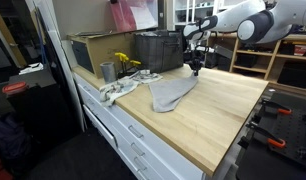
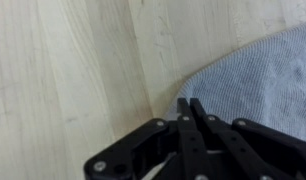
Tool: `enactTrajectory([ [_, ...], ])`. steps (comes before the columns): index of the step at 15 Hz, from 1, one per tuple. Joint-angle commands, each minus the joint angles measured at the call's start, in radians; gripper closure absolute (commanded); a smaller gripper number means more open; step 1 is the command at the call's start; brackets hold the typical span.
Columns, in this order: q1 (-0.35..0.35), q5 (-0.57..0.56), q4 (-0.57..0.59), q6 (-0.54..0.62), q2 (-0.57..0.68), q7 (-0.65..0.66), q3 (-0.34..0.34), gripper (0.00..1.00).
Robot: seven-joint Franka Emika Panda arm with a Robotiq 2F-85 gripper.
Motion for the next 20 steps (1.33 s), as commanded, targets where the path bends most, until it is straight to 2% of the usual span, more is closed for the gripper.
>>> enactTrajectory([
  [1,-0.004,0.013,0.114,-0.067,0.05,0.027,0.024,1.0],
  [2,-0.004,0.015,0.012,-0.021,-0.008,0.016,0.024,1.0],
  [4,-0.001,0.005,0.02,-0.011,-0.003,0.019,0.02,1.0],
  [5,0.007,-0.011,0.03,-0.006,-0.005,0.02,0.006,0.74],
  [6,0.005,-0.016,0.03,-0.034,-0.016,0.028,0.003,0.71],
  [9,-0.006,-0.031,0.017,-0.205,-0.056,0.046,-0.01,0.5],
  [10,-0.012,-0.034,0.099,-0.311,-0.024,0.051,-0.008,0.43],
  [14,-0.046,-0.019,0.048,-0.559,-0.103,0.043,0.003,0.13],
  [16,-0.055,-0.007,0.061,-0.626,-0.117,0.045,0.011,0.0],
  [18,-0.056,0.003,0.085,-0.59,-0.115,0.06,0.015,0.0],
  [20,-0.047,0.005,0.087,-0.487,-0.106,0.063,0.013,0.0],
])
